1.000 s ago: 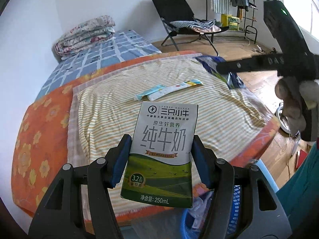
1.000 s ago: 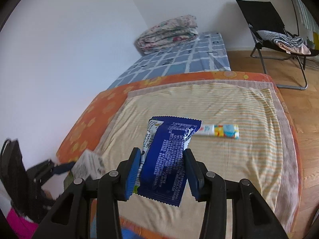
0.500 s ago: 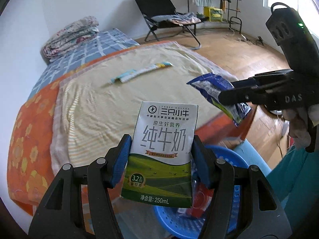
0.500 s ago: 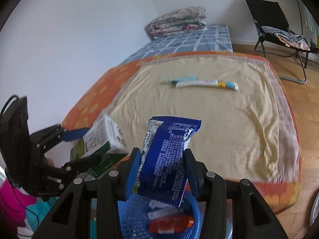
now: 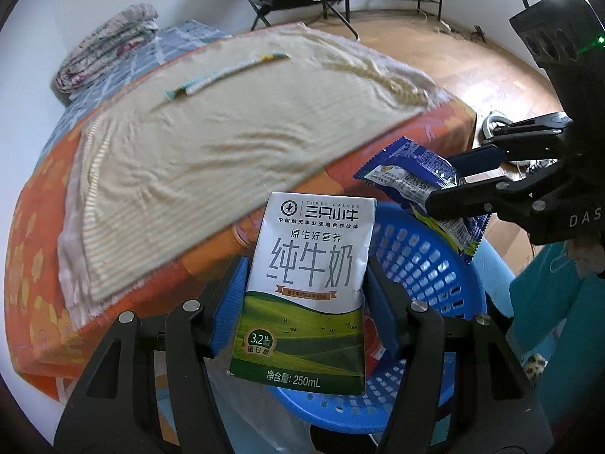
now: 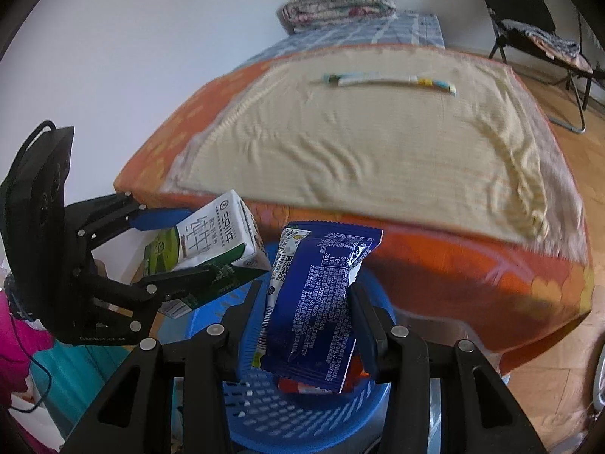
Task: Collect trash
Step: 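Carry the milk carton and blue wrapper to the blue basket and release both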
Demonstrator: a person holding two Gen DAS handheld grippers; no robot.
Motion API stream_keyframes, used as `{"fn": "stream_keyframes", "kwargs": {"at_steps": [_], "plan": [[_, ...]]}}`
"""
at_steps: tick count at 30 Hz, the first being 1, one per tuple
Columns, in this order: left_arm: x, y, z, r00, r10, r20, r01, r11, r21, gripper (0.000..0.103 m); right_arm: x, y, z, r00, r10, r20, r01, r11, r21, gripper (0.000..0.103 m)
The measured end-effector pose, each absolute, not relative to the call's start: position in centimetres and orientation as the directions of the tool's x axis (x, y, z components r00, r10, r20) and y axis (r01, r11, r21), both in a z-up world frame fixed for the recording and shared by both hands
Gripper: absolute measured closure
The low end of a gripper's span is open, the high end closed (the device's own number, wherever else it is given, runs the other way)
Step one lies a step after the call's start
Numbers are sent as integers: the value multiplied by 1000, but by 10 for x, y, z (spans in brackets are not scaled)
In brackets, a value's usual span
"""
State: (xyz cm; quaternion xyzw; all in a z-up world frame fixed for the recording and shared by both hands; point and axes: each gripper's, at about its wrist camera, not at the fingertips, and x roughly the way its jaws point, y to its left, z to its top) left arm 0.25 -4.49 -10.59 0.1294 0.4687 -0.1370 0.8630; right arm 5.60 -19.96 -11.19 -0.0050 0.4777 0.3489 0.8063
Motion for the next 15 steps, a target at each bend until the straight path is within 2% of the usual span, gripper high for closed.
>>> {"fn": "stream_keyframes", "kwargs": {"at_steps": [15], "plan": [[-5, -53, -140, 436, -110, -893, 395, 915, 80, 39, 47, -197, -143, 251, 521, -816, -566, 763, 313, 55]]}}
